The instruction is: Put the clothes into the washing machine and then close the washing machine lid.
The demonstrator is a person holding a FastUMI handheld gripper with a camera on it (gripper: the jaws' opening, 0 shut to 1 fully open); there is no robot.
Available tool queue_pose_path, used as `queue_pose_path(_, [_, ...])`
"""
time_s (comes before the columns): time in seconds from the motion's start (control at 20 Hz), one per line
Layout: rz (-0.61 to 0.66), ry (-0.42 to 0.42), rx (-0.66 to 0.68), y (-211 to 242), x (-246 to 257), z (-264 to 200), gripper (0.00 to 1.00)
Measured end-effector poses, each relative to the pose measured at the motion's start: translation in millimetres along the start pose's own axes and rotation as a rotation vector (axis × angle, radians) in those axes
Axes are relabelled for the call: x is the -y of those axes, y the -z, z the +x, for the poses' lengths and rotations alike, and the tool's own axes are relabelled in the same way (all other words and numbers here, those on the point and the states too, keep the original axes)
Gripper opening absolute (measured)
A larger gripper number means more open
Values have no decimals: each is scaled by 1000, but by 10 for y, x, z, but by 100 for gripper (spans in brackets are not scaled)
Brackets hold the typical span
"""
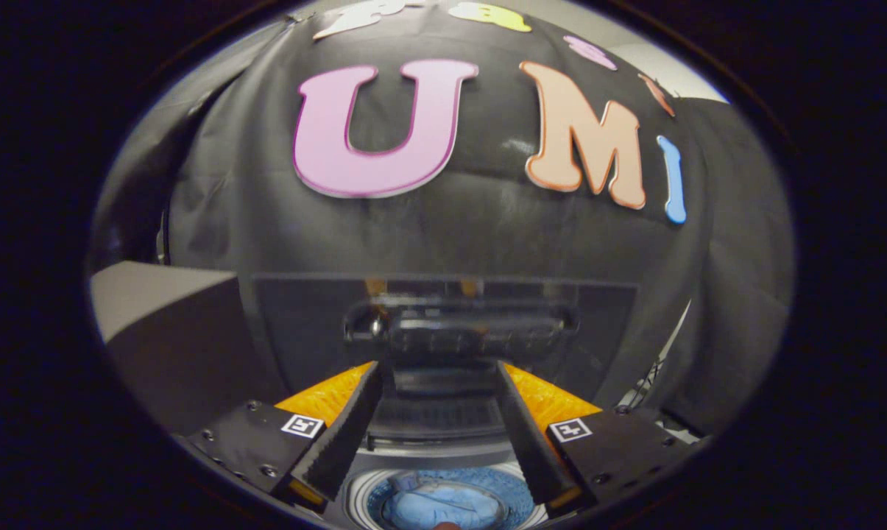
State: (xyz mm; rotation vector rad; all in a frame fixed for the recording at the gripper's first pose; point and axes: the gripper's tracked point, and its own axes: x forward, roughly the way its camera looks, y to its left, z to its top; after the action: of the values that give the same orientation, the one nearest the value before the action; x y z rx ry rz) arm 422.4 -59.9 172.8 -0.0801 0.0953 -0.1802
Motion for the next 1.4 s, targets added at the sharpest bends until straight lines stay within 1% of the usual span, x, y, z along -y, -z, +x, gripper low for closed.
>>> queue_pose_path(0.05, [20, 6, 57, -198, 37, -24, 96])
queue_pose_path(0.15, [46, 15, 142, -450, 84, -12, 96])
queue_pose_path(0.25, [57, 27, 175, -617, 119, 106, 96])
queue_pose_path(0.3, [62, 19, 163, -664, 80, 226, 97])
queue_pose_path(0.4, [62, -41, 117, -659, -74, 437, 97])
queue_pose_path(0.45, [61, -75, 114, -662, -181, 526, 97])
queue_pose_path(0.5, [50, -95, 80, -556, -281, 634, 97])
queue_pose_path(0.55, [22, -93, -65, -195, -320, 686, 97])
queue_pose_path(0.6, [37, -74, 39, -311, -295, 702, 97])
queue_pose_path(0.65, [59, -63, 51, -240, -269, 884, 97])
queue_pose_path(0.7, [62, -64, 66, -276, -274, 745, 98])
queue_pose_path(0.75, [59, -62, 75, -288, -265, 710, 98])
queue_pose_path(0.85, [63, -62, 68, -350, -228, 487, 98])
queue_pose_path(1.1, [69, -63, 68, -262, -200, 361, 99])
queue_pose_path(1.4, [79, -60, 93, -270, -175, 110, 99])
